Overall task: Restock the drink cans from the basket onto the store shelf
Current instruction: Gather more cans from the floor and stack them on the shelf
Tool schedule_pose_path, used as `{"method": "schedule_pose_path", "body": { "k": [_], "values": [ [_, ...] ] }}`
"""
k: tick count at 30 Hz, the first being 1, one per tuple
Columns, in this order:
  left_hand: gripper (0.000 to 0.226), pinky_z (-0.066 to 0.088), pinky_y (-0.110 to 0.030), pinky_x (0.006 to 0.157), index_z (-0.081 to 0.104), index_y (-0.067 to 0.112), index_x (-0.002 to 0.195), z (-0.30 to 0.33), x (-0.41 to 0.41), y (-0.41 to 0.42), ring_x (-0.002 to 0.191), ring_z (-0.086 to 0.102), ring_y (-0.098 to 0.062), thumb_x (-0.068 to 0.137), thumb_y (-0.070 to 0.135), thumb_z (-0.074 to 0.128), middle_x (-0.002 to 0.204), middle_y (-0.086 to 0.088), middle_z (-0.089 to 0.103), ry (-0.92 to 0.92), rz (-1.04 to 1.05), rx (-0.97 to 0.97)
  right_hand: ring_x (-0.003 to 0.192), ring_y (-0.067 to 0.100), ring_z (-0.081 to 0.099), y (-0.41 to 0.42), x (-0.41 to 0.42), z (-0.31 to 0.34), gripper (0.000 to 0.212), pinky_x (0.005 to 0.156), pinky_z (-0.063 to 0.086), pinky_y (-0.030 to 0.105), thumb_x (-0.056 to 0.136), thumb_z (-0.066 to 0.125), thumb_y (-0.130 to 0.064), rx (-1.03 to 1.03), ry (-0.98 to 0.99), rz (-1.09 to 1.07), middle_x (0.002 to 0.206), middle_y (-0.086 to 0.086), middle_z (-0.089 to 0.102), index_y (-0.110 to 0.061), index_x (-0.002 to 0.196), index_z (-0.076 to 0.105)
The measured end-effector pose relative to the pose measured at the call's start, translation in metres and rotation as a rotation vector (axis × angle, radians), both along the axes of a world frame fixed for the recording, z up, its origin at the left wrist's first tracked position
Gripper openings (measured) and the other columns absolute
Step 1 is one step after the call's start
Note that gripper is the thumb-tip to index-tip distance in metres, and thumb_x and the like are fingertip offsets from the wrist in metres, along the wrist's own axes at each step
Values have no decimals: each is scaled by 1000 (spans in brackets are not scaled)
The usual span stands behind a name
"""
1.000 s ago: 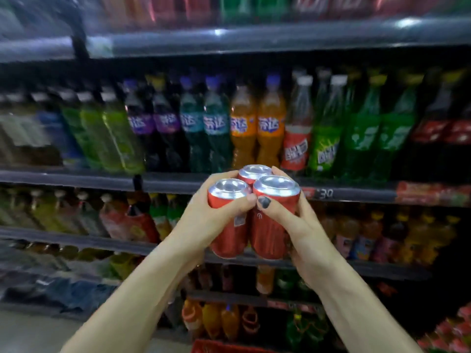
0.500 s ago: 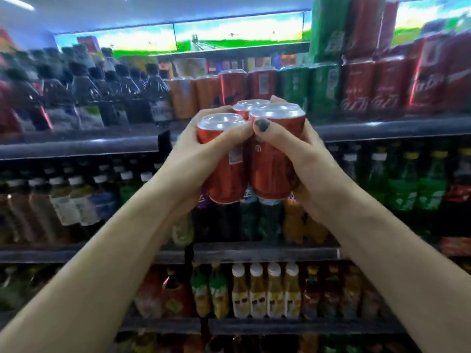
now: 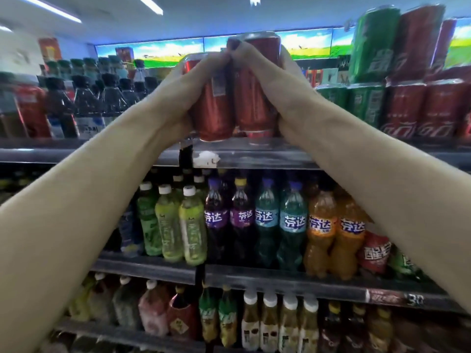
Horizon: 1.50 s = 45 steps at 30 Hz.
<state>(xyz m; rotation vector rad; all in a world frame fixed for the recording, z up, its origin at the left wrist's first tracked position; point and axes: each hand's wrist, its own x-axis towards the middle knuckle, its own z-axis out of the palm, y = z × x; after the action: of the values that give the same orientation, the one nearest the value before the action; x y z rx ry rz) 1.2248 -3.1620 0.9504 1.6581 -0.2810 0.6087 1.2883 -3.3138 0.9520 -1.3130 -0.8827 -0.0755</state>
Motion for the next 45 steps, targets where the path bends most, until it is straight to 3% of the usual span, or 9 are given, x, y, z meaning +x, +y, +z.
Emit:
{"method": "schedule_pose_path", "body": {
  "k": [12, 16, 22, 26, 30, 33, 38, 42, 45],
  "values": [
    [53, 57, -53, 102, 53, 0, 147, 10, 60, 82, 126, 66, -38, 107, 35, 55, 140, -24, 63, 90, -188, -11, 93, 19, 78, 76, 37, 7, 66, 84, 64, 43, 64, 87, -54, 10, 2, -192, 109, 3, 77, -21, 118, 67],
    [56, 57, -53, 101, 53, -1, 145, 2, 73, 98, 127, 64, -40, 105, 37, 57, 141, -25, 63, 107, -252, 3, 95, 13, 76, 89, 40, 1, 56, 88, 63, 40, 74, 84, -55, -42, -13, -295, 110, -4, 76, -26, 118, 65],
    [63, 58, -53, 99, 53, 1, 145, -1, 83, 106, 124, 67, -38, 103, 47, 58, 138, -23, 66, 144, -285, 14, 100, 13, 73, 100, 42, -7, 77, 90, 61, 39, 54, 77, -76, -69, -35, -444, 110, -10, 74, -33, 118, 65],
    [58, 62, -47, 93, 56, 4, 145, -2, 84, 106, 119, 71, -34, 104, 45, 56, 135, -19, 69, 156, -307, 13, 100, 13, 73, 102, 41, -9, 79, 90, 61, 39, 53, 77, -76, -76, -23, -472, 109, -11, 74, -33, 118, 65],
    [62, 56, -57, 101, 57, 12, 146, -6, 91, 114, 123, 69, -34, 102, 55, 52, 136, -17, 68, 201, -337, 22, 101, 11, 70, 108, 37, -13, 70, 92, 60, 38, 61, 78, -75, -124, -48, -522, 109, -12, 71, -33, 115, 64],
    [58, 58, -55, 99, 61, 17, 143, -6, 93, 116, 118, 72, -30, 104, 57, 46, 131, -12, 73, 215, -303, 9, 104, 11, 67, 110, 36, -13, 67, 95, 57, 37, 67, 78, -73, -142, -48, -552, 112, -12, 69, -33, 118, 62],
    [57, 59, -53, 98, 61, 15, 143, -8, 91, 116, 119, 71, -30, 105, 55, 47, 133, -12, 72, 199, -306, -4, 102, 18, 70, 114, 34, -7, 87, 89, 60, 43, 50, 73, -82, -209, -4, -535, 112, -9, 70, -33, 122, 63],
    [55, 61, -48, 94, 62, 14, 142, -9, 89, 114, 117, 72, -28, 106, 52, 45, 131, -12, 73, 177, -294, -31, 98, 17, 70, 111, 34, -4, 72, 85, 62, 43, 65, 81, -70, -216, 38, -491, 111, -7, 70, -30, 122, 63],
    [53, 62, -45, 90, 65, 16, 138, -8, 85, 113, 114, 74, -26, 106, 53, 45, 126, -9, 75, 175, -279, -26, 100, 19, 70, 112, 33, -5, 74, 85, 61, 43, 63, 81, -72, -220, 31, -505, 112, -7, 71, -30, 122, 64]
  ]
}}
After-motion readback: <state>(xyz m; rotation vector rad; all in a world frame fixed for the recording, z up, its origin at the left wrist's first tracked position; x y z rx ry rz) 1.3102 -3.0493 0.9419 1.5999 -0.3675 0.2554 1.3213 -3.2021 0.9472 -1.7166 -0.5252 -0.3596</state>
